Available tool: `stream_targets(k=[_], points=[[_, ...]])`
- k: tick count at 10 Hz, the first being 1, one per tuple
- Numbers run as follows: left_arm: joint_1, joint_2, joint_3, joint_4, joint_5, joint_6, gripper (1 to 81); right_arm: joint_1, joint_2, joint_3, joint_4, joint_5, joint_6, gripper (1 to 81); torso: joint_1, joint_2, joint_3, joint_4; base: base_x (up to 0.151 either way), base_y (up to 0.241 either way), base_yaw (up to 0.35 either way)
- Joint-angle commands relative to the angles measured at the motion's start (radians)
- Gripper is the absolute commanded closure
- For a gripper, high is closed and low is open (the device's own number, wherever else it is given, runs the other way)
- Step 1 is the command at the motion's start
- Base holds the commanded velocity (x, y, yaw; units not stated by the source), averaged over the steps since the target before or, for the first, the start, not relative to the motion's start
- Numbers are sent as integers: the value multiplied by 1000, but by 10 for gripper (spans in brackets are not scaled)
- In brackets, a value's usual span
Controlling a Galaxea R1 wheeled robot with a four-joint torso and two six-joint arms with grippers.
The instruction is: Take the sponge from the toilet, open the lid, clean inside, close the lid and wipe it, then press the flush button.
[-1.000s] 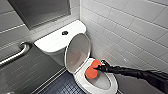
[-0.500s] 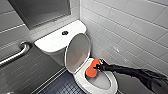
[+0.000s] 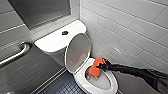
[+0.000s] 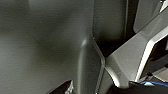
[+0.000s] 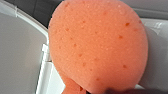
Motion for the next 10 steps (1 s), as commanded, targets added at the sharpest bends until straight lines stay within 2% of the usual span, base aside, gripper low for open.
stream_targets(k=[1,4,6,10], points=[[19,-2,23,6,81,9,10,88,-131,127,8,15,29,811,0,0,0,0,0,0,0],[19,3,23,6,81,12,10,14,-184,190,14,49,31,811,0,0,0,0,0,0,0],[19,9,23,7,81,20,10,-59,-231,217,40,105,31,811,0,0,0,0,0,0,0],[19,21,23,7,83,41,10,-157,-450,430,71,248,31,811,0,0,0,0,0,0,0]])
